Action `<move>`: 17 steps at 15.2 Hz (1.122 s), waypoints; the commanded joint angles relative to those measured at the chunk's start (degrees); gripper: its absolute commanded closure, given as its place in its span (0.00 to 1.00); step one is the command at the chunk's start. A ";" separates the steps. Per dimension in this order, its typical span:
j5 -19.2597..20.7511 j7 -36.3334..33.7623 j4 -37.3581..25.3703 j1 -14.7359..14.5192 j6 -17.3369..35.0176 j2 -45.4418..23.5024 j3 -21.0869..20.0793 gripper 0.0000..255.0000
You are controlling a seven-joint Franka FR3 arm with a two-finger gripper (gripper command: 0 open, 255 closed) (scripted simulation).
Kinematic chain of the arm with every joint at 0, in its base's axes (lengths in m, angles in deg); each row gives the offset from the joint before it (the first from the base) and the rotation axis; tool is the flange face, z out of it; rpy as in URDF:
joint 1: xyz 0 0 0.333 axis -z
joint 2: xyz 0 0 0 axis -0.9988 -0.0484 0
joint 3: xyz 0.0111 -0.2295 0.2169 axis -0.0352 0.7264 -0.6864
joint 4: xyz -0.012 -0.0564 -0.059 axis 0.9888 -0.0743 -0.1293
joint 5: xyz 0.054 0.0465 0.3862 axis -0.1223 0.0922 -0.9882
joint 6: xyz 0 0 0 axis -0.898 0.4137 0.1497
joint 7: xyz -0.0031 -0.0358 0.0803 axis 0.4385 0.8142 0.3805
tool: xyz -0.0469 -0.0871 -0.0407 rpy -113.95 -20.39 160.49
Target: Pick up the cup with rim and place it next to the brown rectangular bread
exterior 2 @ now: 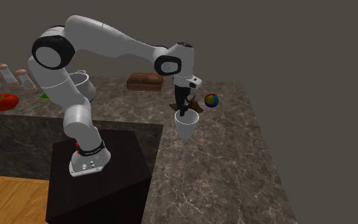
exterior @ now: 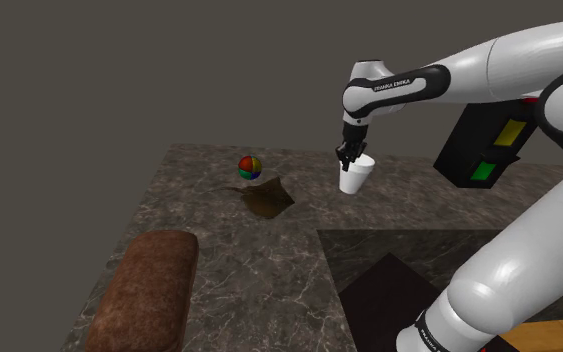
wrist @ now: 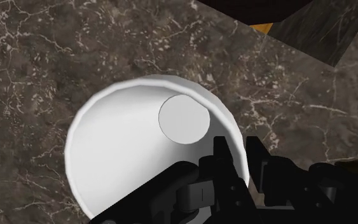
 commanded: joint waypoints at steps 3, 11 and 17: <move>0.01 0.23 -2.22 -0.01 -3.05 0.85 -0.05 1.00; -0.06 0.58 -7.31 -0.10 -9.17 1.89 -0.24 1.00; -0.15 0.89 -11.66 -0.17 -13.76 2.14 -0.36 1.00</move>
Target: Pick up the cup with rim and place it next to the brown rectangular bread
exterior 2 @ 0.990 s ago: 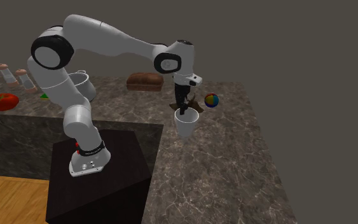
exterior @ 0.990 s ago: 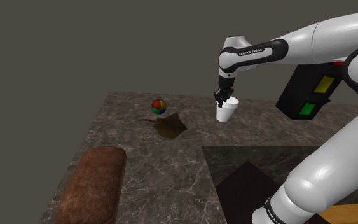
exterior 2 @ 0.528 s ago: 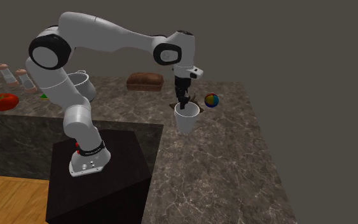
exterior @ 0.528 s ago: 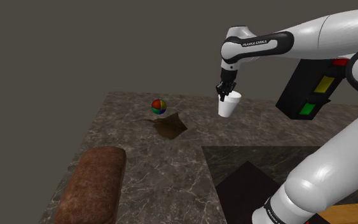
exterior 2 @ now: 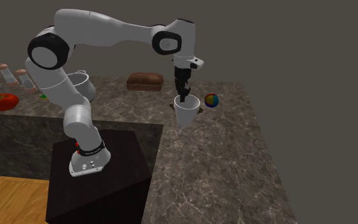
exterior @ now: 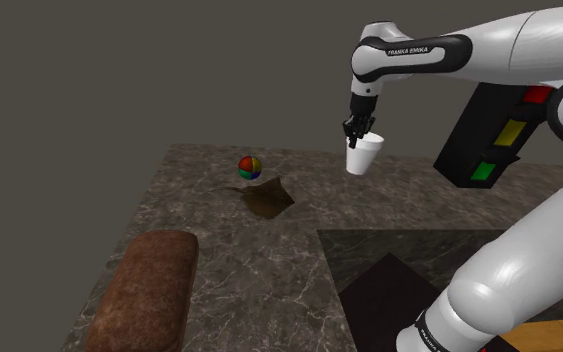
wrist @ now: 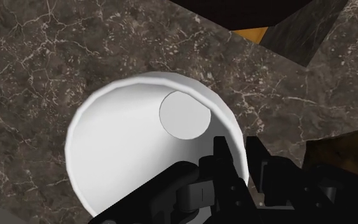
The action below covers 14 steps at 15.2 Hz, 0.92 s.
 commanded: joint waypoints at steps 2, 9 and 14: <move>-0.02 0.29 -2.17 0.03 -2.20 0.05 0.03 1.00; -0.26 -0.79 -5.94 -0.61 -6.29 0.25 -0.87 1.00; -1.26 -7.72 -4.43 -3.54 -6.84 1.74 -5.04 1.00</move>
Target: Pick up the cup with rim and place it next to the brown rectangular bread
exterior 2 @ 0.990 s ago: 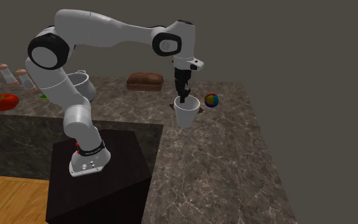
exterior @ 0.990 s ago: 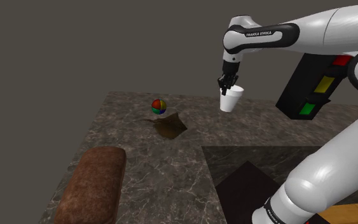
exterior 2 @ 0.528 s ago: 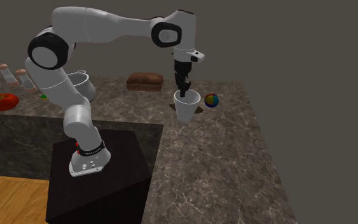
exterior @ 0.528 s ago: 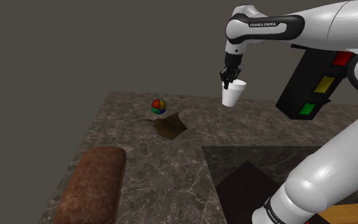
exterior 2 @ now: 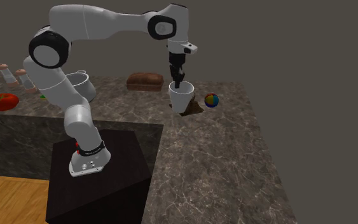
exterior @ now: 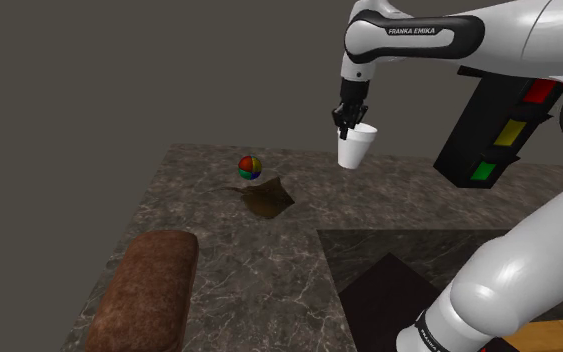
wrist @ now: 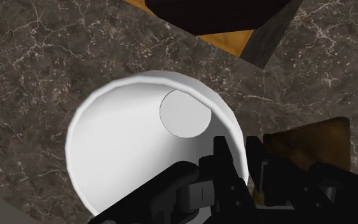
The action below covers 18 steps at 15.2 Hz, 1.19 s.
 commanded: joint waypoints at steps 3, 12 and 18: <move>-0.99 -5.70 0.52 -2.39 -0.45 0.56 -3.41 1.00; -3.13 -18.02 -2.58 -7.66 -1.58 -2.09 -10.81 1.00; -3.76 -26.27 -7.69 -11.28 -2.60 -6.50 -15.46 1.00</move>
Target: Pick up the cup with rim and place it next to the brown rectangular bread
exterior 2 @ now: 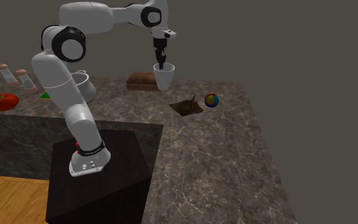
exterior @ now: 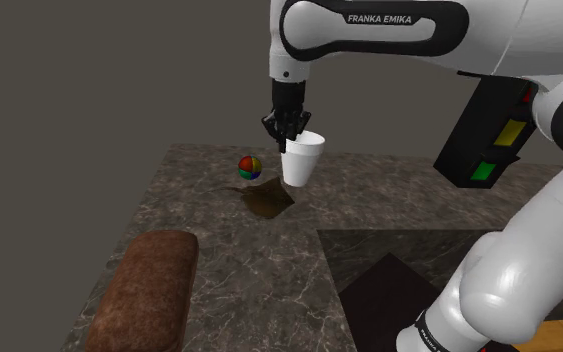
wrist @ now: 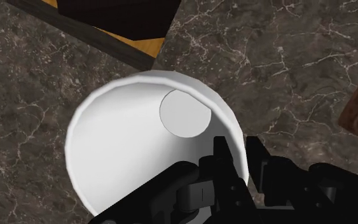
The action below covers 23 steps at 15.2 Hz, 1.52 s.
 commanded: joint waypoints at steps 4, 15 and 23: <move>0.12 -6.95 -5.31 -3.19 -0.93 -4.63 -3.61 1.00; 2.09 -16.90 -14.17 -8.76 -0.74 -14.31 -8.00 1.00; 1.96 -16.92 -7.28 -8.50 5.62 -13.76 -7.89 1.00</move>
